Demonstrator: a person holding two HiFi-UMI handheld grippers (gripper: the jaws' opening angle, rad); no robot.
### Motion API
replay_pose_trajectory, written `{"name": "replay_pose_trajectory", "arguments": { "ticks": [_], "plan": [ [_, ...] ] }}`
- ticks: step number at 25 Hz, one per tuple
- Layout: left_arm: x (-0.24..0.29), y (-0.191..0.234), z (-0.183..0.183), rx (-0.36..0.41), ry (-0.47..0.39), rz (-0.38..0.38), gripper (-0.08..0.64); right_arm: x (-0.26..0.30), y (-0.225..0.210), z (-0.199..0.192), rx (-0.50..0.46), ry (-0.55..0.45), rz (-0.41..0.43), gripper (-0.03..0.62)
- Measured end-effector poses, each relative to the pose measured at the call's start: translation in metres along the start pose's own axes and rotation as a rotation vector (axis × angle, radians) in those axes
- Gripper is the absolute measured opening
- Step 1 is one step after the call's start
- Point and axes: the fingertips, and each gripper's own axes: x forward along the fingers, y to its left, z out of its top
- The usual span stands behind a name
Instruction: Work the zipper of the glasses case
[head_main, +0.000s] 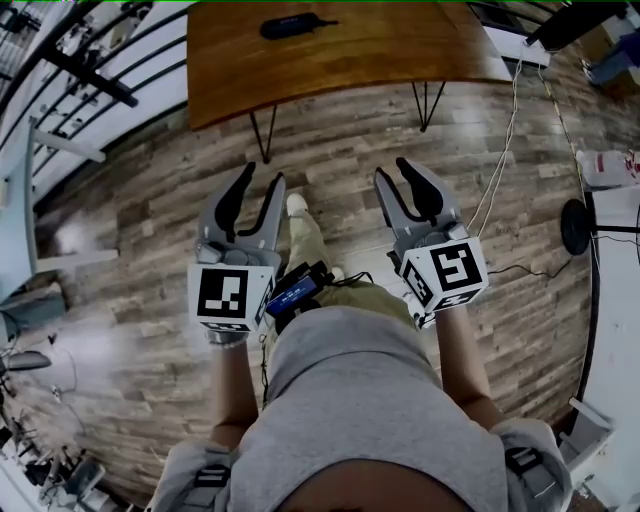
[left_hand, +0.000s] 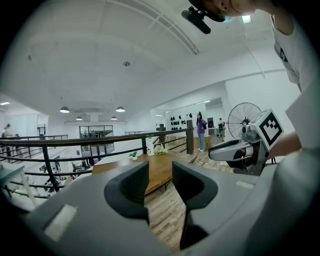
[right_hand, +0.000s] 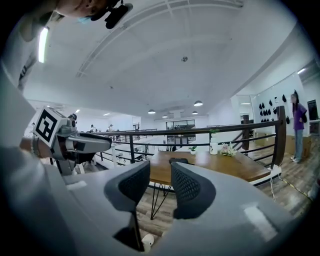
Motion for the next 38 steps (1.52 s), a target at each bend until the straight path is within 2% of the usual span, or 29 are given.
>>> {"name": "replay_pose_trajectory", "arguments": {
  "ticks": [4, 12, 15, 23, 31, 38],
  "plan": [
    [0.025, 0.021, 0.003, 0.01, -0.035, -0.011, 0.146, 0.024, -0.011, 0.002, 0.001, -0.002, -0.019, 0.127],
    [0.095, 0.081, 0.013, 0.024, -0.05, -0.057, 0.149, 0.102, -0.036, 0.015, 0.005, 0.025, -0.04, 0.127],
    [0.124, 0.109, 0.01, 0.013, -0.026, -0.073, 0.149, 0.137, -0.045, 0.022, 0.008, 0.04, -0.045, 0.127],
    [0.196, 0.175, 0.024, -0.022, -0.04, -0.135, 0.149, 0.229, -0.069, 0.039, 0.027, 0.085, -0.072, 0.127],
    [0.246, 0.223, 0.016, -0.025, -0.023, -0.154, 0.158, 0.292, -0.084, 0.047, 0.026, 0.121, -0.1, 0.127],
    [0.272, 0.238, 0.007, 0.018, 0.008, -0.184, 0.172, 0.324, -0.087, 0.043, 0.027, 0.153, -0.088, 0.127]
  ]
}}
